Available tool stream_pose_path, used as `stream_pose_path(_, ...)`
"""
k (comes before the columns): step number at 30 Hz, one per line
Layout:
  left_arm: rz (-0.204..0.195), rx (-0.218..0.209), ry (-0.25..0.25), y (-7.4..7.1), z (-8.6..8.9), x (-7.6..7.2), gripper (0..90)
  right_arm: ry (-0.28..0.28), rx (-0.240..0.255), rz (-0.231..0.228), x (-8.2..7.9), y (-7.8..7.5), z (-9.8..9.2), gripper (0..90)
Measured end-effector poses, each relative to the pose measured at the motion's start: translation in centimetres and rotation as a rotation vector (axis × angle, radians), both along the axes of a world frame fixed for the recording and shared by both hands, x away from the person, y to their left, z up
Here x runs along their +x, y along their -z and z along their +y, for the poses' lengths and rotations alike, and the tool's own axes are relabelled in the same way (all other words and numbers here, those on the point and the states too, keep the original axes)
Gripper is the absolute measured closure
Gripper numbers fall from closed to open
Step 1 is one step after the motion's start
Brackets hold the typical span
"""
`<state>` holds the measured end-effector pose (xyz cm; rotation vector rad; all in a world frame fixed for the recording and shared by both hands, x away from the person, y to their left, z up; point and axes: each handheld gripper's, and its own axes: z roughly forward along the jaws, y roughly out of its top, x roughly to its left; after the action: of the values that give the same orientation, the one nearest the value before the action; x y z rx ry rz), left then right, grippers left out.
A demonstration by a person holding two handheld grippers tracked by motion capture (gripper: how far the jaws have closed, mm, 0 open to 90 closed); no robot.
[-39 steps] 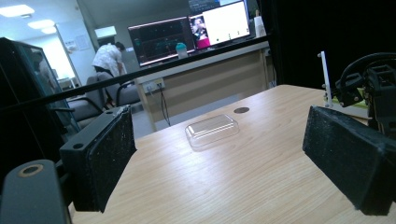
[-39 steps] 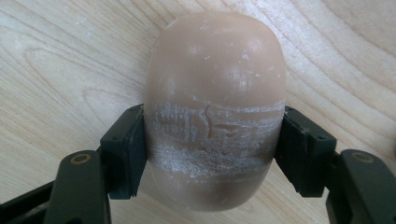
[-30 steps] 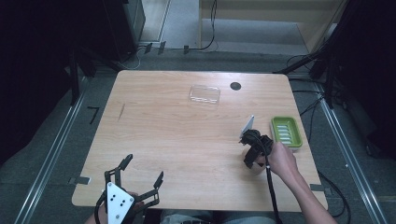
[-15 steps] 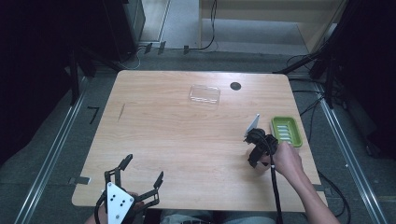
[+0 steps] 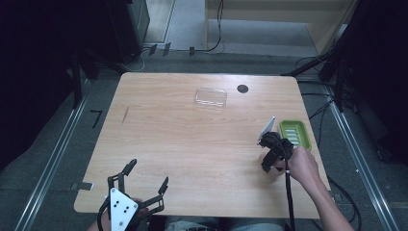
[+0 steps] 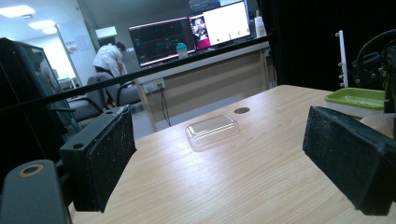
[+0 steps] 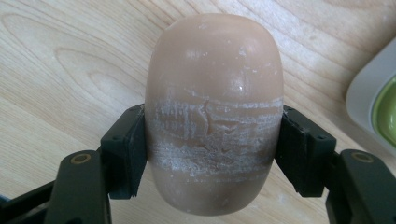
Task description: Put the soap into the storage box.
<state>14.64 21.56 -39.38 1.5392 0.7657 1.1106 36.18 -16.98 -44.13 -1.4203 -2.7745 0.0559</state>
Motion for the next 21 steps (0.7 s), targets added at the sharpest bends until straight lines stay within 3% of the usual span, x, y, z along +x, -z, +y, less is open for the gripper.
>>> stream_pose_path(21, 0.002, -0.002, 0.0, 0.0, 0.0, 0.0, 9.9, 0.065, 0.003, -0.003, -0.4, -0.7, -3.2, 33.3)
